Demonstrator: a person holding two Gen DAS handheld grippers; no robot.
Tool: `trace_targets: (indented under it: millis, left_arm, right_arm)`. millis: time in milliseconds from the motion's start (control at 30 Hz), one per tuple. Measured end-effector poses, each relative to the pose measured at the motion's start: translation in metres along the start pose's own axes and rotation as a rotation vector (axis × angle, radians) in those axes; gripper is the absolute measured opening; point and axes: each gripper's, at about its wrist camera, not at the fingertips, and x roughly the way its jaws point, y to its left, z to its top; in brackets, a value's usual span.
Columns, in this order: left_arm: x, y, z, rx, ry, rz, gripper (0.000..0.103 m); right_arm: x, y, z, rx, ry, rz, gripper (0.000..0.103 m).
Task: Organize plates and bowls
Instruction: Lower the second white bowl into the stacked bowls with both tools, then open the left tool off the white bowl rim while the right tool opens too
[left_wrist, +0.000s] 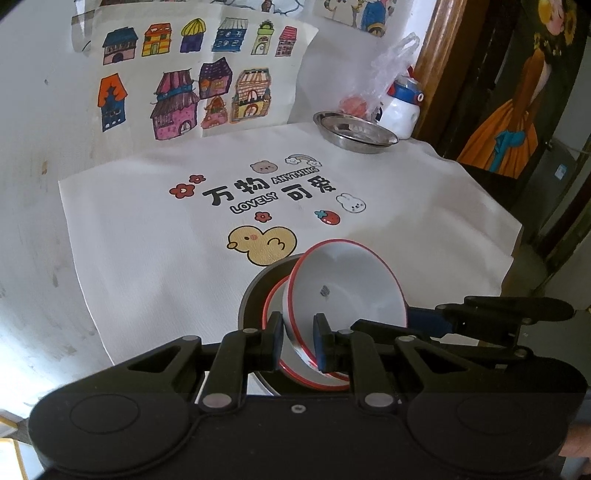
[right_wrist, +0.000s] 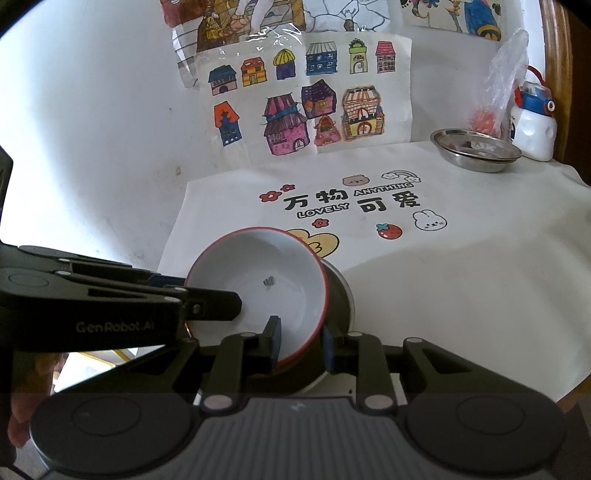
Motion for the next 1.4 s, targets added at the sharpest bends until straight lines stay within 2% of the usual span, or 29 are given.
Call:
trace_targets:
  millis: [800,1400]
  left_arm:
    - [0.000,-0.012,0.003,0.089,0.027,0.045,0.020]
    - [-0.001,-0.012,0.003,0.096,0.025,0.034,0.023]
  right_arm:
    - [0.000,0.000,0.001,-0.034,0.005,0.010,0.027]
    - [-0.001,-0.001,0.002,-0.046,0.004,0.016,0.026]
